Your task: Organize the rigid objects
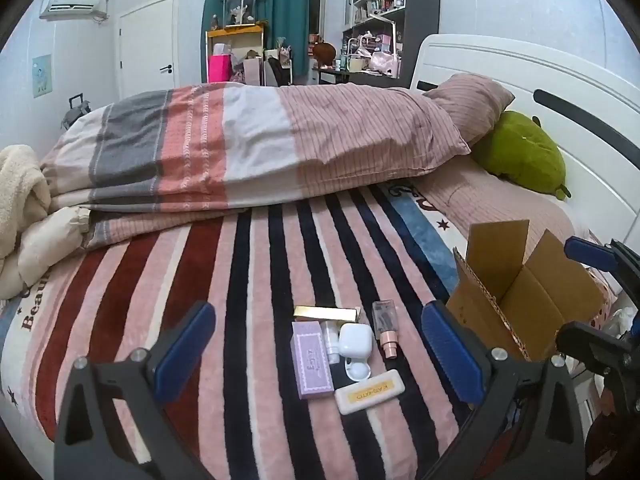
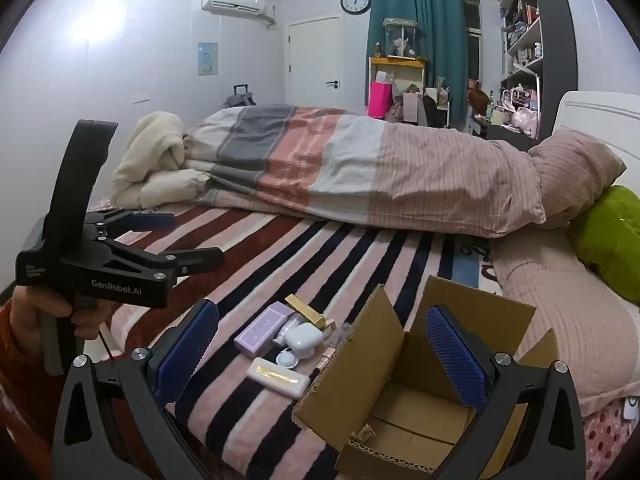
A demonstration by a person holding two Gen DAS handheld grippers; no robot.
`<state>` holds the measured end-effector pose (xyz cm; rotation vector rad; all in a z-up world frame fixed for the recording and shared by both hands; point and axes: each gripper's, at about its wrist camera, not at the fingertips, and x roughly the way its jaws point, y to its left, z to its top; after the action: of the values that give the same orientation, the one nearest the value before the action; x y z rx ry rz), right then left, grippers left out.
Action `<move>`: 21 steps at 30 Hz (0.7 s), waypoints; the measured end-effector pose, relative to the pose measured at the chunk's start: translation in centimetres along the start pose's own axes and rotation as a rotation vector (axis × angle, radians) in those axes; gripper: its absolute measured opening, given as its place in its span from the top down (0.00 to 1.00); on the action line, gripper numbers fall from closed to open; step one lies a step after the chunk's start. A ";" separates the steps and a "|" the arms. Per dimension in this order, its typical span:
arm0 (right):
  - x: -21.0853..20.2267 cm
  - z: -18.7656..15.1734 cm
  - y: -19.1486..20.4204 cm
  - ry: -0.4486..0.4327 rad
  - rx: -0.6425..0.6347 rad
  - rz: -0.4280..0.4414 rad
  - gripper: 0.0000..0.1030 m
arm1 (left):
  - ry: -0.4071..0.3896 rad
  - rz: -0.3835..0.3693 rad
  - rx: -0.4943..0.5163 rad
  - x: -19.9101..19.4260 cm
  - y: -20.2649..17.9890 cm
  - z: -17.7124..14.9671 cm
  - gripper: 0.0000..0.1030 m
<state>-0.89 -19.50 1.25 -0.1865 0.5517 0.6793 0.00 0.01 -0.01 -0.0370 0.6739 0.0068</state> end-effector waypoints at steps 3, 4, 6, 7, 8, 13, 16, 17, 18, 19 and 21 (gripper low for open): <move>0.1 0.2 -0.1 0.027 0.012 0.004 0.00 | 0.002 -0.010 -0.006 0.1 0.1 -0.1 0.01; 0.1 0.2 -0.1 0.026 0.008 -0.002 0.00 | -0.002 -0.007 -0.004 -0.1 0.1 -0.5 0.01; 0.2 0.3 -0.1 0.032 0.008 0.005 0.00 | 0.003 -0.004 -0.002 -0.2 0.0 -0.8 0.01; 0.7 0.2 0.1 0.032 0.003 0.011 0.00 | 0.011 -0.014 -0.011 -0.1 0.3 -0.8 0.01; 0.6 0.2 0.1 0.032 0.003 0.010 0.00 | 0.009 -0.016 -0.018 -0.3 0.5 -0.9 0.01; 1.8 -0.4 0.2 0.040 0.006 0.011 0.00 | 0.006 -0.017 -0.030 -0.6 1.2 -0.7 0.01; 1.7 0.0 0.0 0.056 0.016 0.011 0.00 | 0.005 -0.020 -0.040 -0.7 1.6 -0.5 0.01; 1.7 0.3 -0.1 0.057 0.023 0.005 0.00 | 0.003 -0.018 -0.038 -0.7 1.6 -0.4 0.01; 1.8 0.4 -0.3 0.059 0.030 0.005 0.00 | -0.002 -0.017 -0.035 -0.8 1.6 -0.4 0.01; 1.6 0.4 -0.2 0.058 0.030 0.004 0.00 | -0.007 -0.016 -0.033 -0.8 1.7 -0.5 0.01; 1.5 0.6 -0.3 0.054 0.036 -0.007 0.00 | -0.006 -0.019 -0.034 -0.9 1.6 -0.5 0.01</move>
<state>0.48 -18.74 0.94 -0.1736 0.6145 0.6590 -1.02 1.62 0.07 -0.0759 0.6674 0.0003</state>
